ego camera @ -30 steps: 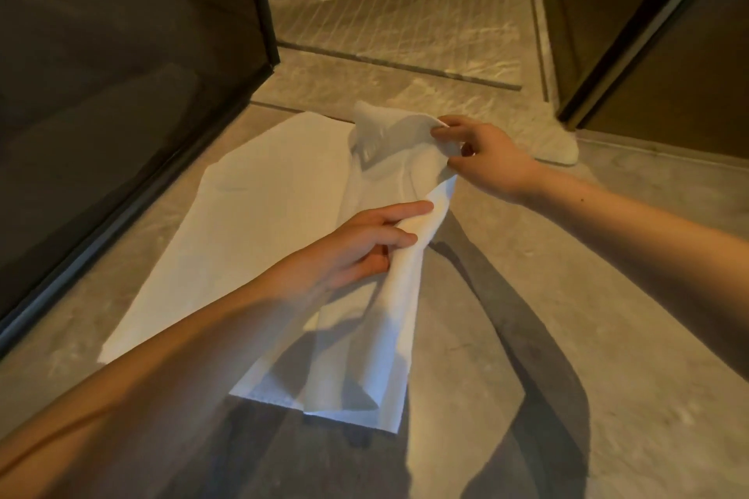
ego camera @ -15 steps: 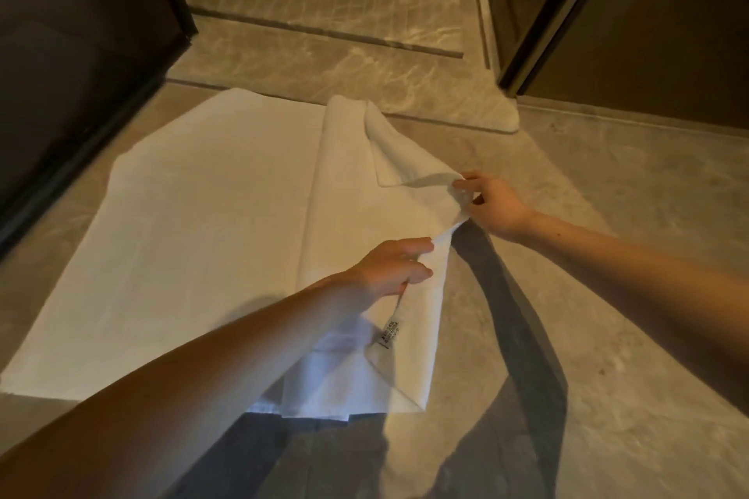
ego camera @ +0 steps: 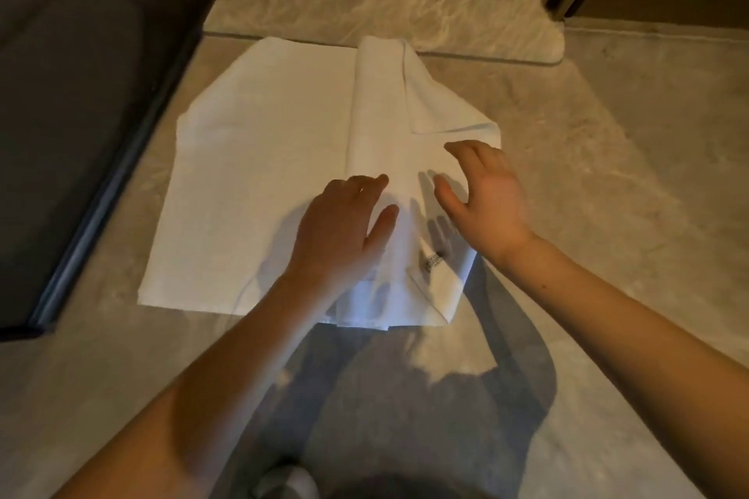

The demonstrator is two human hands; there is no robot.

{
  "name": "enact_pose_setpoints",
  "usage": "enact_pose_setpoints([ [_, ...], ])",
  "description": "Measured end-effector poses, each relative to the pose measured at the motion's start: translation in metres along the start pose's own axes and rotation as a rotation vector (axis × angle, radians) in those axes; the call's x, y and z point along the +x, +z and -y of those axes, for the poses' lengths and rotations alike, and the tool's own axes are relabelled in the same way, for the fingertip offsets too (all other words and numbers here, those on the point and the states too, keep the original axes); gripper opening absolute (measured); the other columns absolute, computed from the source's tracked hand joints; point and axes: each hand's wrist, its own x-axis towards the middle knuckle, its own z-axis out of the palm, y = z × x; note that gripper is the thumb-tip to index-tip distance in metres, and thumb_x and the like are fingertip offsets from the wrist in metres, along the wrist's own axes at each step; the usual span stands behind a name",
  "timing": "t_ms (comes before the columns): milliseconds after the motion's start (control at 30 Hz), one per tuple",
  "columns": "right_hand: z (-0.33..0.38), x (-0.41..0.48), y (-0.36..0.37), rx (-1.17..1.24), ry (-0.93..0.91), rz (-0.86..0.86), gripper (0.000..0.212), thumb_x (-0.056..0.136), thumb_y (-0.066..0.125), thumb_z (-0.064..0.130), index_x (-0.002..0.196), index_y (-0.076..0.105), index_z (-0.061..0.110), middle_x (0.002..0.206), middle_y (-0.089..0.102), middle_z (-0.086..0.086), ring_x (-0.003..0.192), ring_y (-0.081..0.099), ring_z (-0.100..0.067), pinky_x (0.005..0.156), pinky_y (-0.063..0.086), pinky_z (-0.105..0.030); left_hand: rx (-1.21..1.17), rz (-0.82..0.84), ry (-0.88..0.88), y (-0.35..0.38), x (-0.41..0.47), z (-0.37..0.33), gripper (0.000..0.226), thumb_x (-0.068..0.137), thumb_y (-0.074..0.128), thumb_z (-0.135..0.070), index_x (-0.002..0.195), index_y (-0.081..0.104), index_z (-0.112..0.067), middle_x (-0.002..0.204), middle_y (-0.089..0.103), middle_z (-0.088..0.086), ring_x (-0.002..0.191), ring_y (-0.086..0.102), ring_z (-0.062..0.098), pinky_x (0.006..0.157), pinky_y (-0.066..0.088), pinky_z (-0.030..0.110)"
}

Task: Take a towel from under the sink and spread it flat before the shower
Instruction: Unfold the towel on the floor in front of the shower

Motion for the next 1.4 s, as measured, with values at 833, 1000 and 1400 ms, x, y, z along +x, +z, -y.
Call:
enact_pose_setpoints([
  [833, 0.387, -0.18, -0.698, -0.065, 0.046, -0.121, 0.056, 0.094, 0.039, 0.048, 0.135, 0.054, 0.013, 0.136, 0.057, -0.006, 0.129, 0.047, -0.028, 0.105, 0.038, -0.043, 0.165, -0.333, 0.215, -0.69, -0.225, -0.375, 0.043, 0.096, 0.042, -0.033, 0.125, 0.058, -0.006, 0.12, 0.062, 0.014, 0.108, 0.055, 0.033, 0.09, 0.043, 0.043],
  [1000, 0.397, -0.215, -0.723, -0.087, 0.03, -0.181, 0.053, 0.094, 0.041, 0.048, 0.134, 0.055, 0.016, 0.134, 0.058, -0.003, 0.128, 0.048, -0.024, 0.106, 0.038, -0.041, 0.114, -0.229, 0.206, -0.697, -0.251, -0.4, 0.048, 0.095, 0.038, -0.038, 0.13, 0.056, -0.011, 0.13, 0.058, 0.01, 0.119, 0.054, 0.031, 0.099, 0.043, 0.043],
  [1400, 0.374, -0.237, -0.7, -0.108, 0.272, -0.072, 0.055, 0.096, 0.04, 0.052, 0.141, 0.048, 0.02, 0.14, 0.053, -0.002, 0.127, 0.049, -0.019, 0.106, 0.043, -0.039, 0.147, -0.037, 0.08, -0.671, -0.276, -0.351, 0.048, 0.094, 0.037, -0.045, 0.128, 0.057, -0.018, 0.128, 0.061, 0.005, 0.115, 0.059, 0.026, 0.098, 0.046, 0.042],
])
